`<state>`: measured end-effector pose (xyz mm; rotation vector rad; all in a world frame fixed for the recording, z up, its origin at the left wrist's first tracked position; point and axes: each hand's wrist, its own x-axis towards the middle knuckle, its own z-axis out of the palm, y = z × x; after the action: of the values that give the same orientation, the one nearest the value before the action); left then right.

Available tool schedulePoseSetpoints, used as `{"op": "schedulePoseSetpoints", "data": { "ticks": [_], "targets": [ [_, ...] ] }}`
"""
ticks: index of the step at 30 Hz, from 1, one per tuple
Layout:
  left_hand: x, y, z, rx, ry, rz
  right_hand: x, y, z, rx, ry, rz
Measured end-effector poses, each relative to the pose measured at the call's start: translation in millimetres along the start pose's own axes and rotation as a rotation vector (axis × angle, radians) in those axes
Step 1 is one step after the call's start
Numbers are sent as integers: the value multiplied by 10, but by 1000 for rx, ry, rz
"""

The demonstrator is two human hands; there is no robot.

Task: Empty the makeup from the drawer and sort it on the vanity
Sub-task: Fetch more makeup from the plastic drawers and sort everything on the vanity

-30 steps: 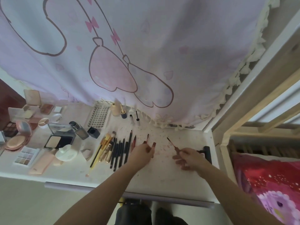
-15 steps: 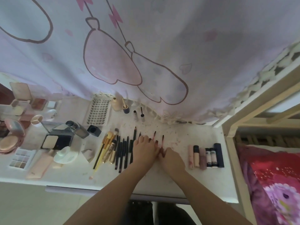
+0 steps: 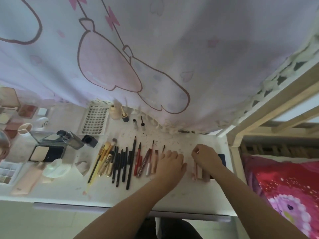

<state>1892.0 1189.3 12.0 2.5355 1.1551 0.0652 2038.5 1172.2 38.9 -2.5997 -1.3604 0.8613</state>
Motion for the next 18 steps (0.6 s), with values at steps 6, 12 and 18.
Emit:
{"op": "schedulePoseSetpoints", "data": {
  "ticks": [6, 12, 18],
  "targets": [
    [117, 393, 295, 71, -169, -162, 29, 130, -9, -15, -80, -25],
    [62, 320, 307, -53, -74, -256, -23, 106, 7, 165, -53, -93],
    [-158, 213, 11, -262, 151, -178, -104, -42, -257, 233, -231, -182]
  ]
}}
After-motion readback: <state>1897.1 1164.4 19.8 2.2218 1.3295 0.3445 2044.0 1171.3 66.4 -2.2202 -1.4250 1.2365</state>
